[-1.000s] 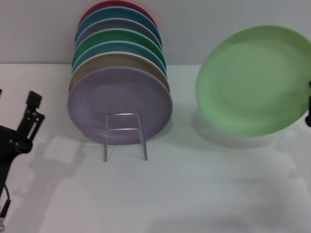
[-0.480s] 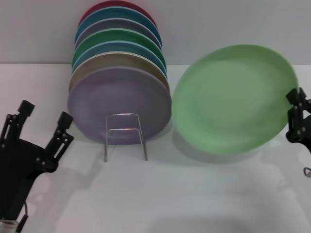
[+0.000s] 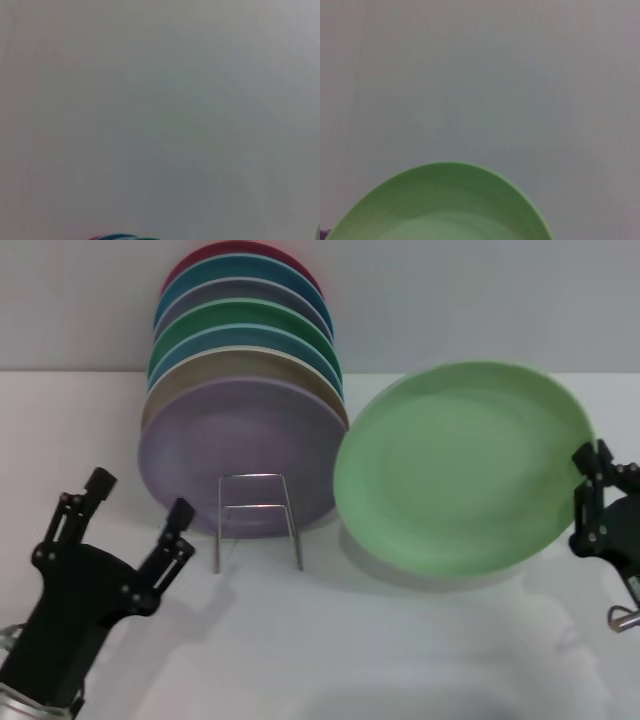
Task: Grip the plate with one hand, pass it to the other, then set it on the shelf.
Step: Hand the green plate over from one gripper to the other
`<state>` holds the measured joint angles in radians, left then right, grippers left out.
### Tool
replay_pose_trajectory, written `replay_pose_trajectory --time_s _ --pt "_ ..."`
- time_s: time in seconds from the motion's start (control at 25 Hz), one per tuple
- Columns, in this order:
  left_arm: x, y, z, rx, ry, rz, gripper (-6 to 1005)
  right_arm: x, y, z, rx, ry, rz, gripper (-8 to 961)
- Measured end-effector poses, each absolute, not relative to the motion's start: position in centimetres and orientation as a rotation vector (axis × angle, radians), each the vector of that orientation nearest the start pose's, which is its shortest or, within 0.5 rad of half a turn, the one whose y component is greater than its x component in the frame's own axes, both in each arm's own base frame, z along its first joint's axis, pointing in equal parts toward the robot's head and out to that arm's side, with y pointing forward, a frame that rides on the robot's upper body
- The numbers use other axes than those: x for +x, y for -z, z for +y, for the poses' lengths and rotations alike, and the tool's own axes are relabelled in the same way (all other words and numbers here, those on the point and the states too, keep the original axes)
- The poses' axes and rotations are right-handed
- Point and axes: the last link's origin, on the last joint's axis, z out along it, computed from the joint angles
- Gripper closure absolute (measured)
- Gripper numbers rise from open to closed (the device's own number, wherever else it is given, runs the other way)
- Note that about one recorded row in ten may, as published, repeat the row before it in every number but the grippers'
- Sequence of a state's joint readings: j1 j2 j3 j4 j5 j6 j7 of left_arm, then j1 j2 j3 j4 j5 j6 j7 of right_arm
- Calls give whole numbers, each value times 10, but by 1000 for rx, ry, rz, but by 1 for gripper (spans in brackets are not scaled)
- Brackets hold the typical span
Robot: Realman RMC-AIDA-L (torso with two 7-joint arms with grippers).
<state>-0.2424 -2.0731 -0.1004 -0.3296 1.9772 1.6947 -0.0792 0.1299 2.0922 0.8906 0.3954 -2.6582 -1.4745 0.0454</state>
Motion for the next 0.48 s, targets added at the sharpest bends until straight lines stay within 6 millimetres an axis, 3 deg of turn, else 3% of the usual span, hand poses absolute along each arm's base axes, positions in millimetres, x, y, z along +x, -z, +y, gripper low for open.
replay_pose_trajectory --time_s 0.48 --pt "-272 66 213 -1832 1037 -281 161 264 64 211 -1599 -798 219 931"
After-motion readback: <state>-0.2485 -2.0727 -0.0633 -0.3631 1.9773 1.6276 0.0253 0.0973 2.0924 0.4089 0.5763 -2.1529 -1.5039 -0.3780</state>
